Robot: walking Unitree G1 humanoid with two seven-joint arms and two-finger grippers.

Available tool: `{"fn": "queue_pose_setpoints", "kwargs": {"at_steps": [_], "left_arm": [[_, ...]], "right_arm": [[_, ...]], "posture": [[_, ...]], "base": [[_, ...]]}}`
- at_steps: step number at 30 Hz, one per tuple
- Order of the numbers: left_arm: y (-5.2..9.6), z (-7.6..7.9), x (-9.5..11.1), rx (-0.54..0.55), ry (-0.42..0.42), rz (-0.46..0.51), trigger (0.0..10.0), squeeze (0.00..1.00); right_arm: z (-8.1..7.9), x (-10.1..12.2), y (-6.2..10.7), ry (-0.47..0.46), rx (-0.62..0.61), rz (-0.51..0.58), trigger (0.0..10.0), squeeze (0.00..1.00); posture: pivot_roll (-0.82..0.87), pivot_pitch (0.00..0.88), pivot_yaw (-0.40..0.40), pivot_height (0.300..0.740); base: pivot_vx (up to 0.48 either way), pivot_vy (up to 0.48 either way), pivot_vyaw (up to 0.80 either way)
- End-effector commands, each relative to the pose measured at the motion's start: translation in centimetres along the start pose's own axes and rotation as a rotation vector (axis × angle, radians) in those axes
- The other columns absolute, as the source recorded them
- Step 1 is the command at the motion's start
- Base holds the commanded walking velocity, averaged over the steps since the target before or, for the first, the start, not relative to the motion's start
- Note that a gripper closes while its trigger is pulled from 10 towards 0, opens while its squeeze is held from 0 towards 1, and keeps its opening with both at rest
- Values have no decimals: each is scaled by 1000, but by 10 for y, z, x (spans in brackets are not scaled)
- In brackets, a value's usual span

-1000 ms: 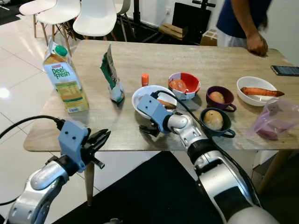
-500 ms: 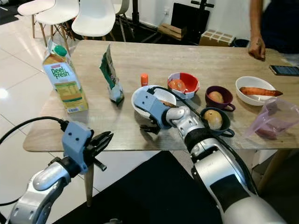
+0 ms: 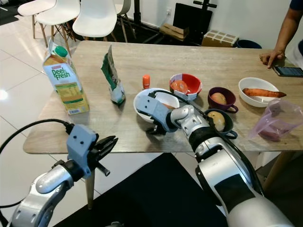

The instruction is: Restocking fridge

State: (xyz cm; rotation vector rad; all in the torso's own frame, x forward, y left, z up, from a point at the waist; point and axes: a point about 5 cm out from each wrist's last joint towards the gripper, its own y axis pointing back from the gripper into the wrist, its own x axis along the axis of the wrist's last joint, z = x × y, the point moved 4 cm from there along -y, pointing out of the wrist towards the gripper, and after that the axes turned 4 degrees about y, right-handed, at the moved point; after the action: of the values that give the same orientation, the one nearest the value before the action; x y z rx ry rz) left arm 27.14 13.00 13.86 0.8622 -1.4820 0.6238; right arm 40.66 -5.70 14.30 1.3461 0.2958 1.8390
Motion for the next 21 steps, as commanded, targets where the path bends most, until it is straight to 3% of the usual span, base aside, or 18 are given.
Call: {"fn": "queue_pose_setpoints", "kwargs": {"at_steps": [1, 13, 18, 21], "left_arm": [[1, 5, -3, -26, -21, -29, 10000, 0], [-2, 7, -3, -30, -23, -29, 10000, 0], [-4, 8, -3, -27, -22, -21, 10000, 0], [-9, 10, -3, -19, -15, -11, 10000, 0]], "right_arm": [[-9, -13, -2, -20, 51, -35, 0, 0], [-15, -24, 6, -43, 104, -7, 0, 0], [-25, -35, 7, -28, 137, -11, 0, 0], [-42, -49, 2, -32, 141, 6, 0, 0]], "posture": [[-62, 77, -64, 740], [-67, 81, -66, 740], [-77, 87, -64, 740], [-90, 98, -55, 740]], "base": [[0, 0, 0], [0, 0, 0], [0, 0, 0], [0, 0, 0]]}}
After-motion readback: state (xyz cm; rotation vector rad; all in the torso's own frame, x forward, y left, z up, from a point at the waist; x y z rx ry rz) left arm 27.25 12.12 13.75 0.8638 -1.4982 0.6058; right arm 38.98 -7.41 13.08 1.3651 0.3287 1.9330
